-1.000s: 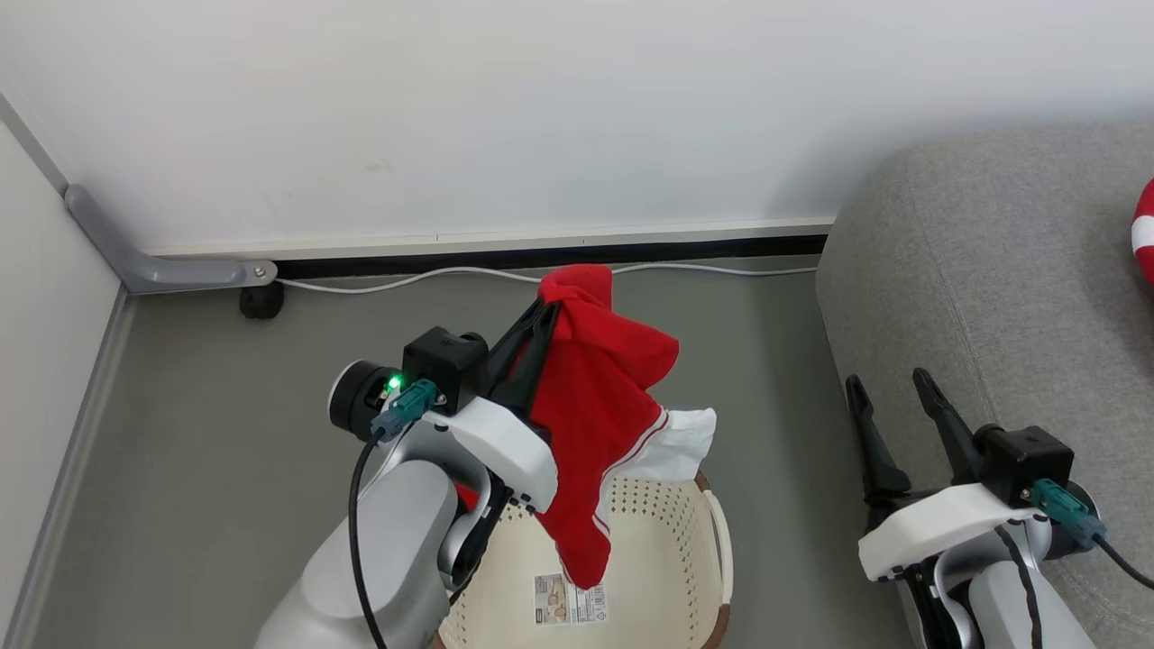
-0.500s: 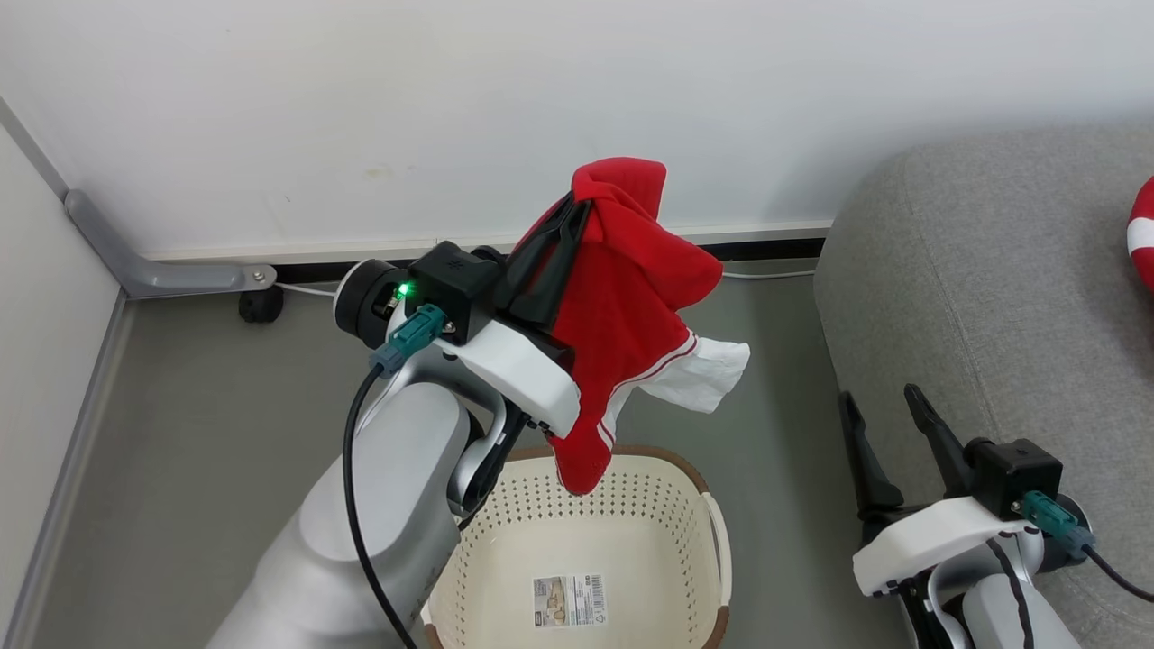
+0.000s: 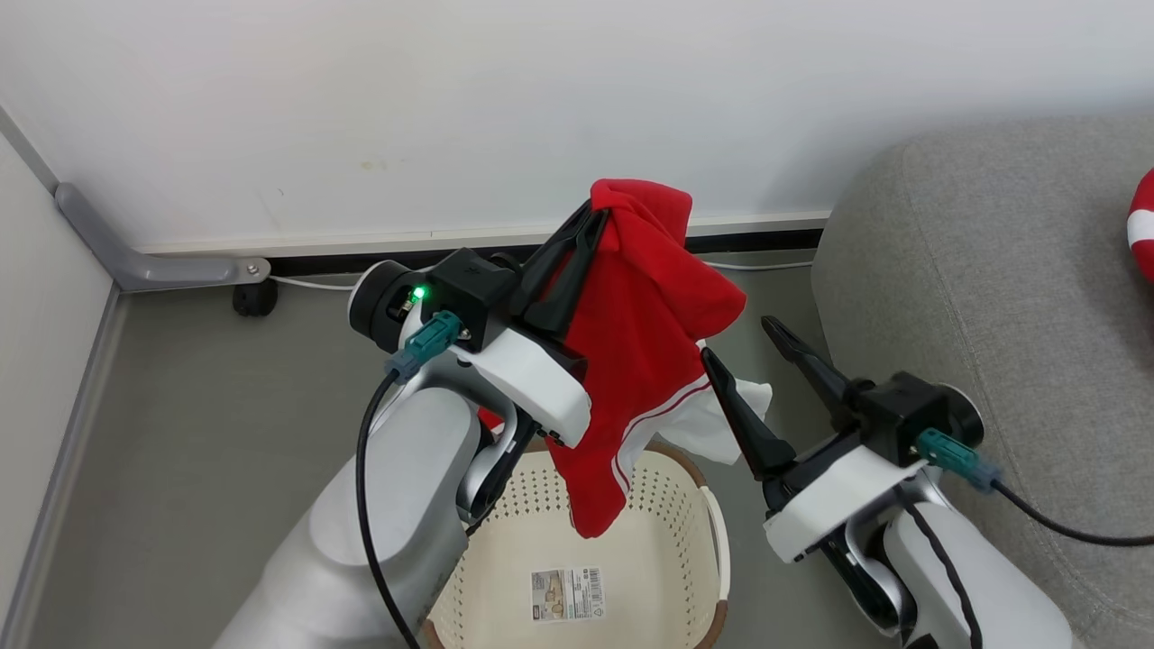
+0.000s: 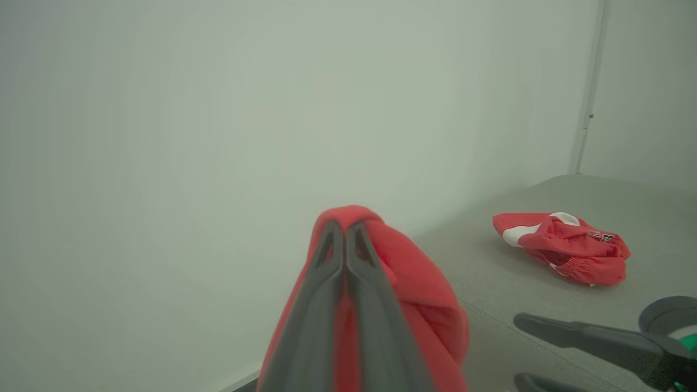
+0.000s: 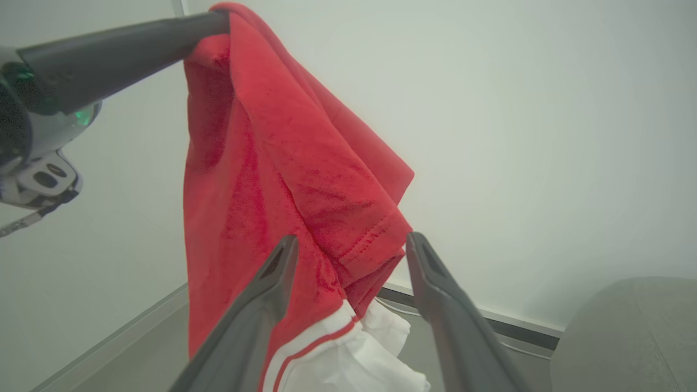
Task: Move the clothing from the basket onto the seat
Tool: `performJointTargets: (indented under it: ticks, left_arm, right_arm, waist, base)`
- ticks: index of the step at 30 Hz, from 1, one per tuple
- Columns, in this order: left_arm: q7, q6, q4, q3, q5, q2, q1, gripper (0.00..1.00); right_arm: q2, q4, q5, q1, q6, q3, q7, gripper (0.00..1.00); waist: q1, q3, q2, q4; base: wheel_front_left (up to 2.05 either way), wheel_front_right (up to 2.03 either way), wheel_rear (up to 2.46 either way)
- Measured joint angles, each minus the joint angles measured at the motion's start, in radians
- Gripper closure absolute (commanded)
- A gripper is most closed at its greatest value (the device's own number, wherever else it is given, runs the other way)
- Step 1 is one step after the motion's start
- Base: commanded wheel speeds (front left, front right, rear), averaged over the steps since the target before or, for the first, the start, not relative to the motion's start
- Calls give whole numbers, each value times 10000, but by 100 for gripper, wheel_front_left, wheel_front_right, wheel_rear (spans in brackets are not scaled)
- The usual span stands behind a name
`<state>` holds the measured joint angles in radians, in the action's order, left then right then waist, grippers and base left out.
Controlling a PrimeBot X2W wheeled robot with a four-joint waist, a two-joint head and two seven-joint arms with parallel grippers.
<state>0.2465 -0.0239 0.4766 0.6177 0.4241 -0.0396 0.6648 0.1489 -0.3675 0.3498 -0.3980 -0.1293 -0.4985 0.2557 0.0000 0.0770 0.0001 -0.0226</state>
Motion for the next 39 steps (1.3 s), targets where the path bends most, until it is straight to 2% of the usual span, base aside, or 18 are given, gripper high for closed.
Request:
performJointTargets:
  ticks: [5, 14, 19, 26, 27, 28, 29, 35, 39]
  left_arm:
    - [2, -2, -2, 201, 33, 4, 0, 100]
    - [4, 0, -2, 627, 81, 0, 1, 100]
    - [6, 4, -94, 991, 199, 0, 1, 100]
    - [17, 121, -165, 1469, 474, -12, 37, 100]
    - [17, 134, -167, 1522, 518, -12, 53, 100]
    - [17, 136, -169, 1580, 543, -15, 61, 100]
    - [19, 165, -169, 1636, 569, -13, 63, 100]
    - [48, 188, 0, 1741, 654, -15, 102, 100]
    - [52, 226, 54, 1733, 706, -13, 107, 100]
  right_arm:
    - [719, -115, 226, -1193, 0, -1452, 0, 0]
    - [1179, -798, 495, -2672, -2, -2884, 0, 0]
    - [1106, -1778, 945, -3138, -2, -3747, -23, 0]
    - [617, -2769, 2006, -3657, -2, -5010, -221, 0]
    - [550, -2926, 2146, -3734, -2, -5131, -221, 19]
    - [493, -3041, 2240, -3788, -2, -5212, -221, 57]
    - [443, -3149, 2357, -3836, -2, -5269, -221, 100]
    - [360, -3599, 2755, -4036, -2, -5411, -130, 100]
    - [385, -3576, 2761, -4033, -2, -5139, -88, 100]
  waist:
    - [0, -7, 0, 84]
    - [0, -16, 0, 287]
    - [0, -15, 0, 450]
    - [0, 44, 0, 688]
    - [0, 53, 0, 714]
    - [0, 62, 0, 736]
    - [0, 75, 0, 756]
    - [0, 171, 0, 723]
    - [0, 167, -1, 603]
  base:
    - [0, 0, 0]
    - [0, 0, 0]
    - [0, 0, 0]
    - [0, 0, 0]
    - [0, 0, 0]
    - [0, 0, 0]
    - [0, 0, 0]
    - [0, 0, 0]
    - [0, 0, 0]
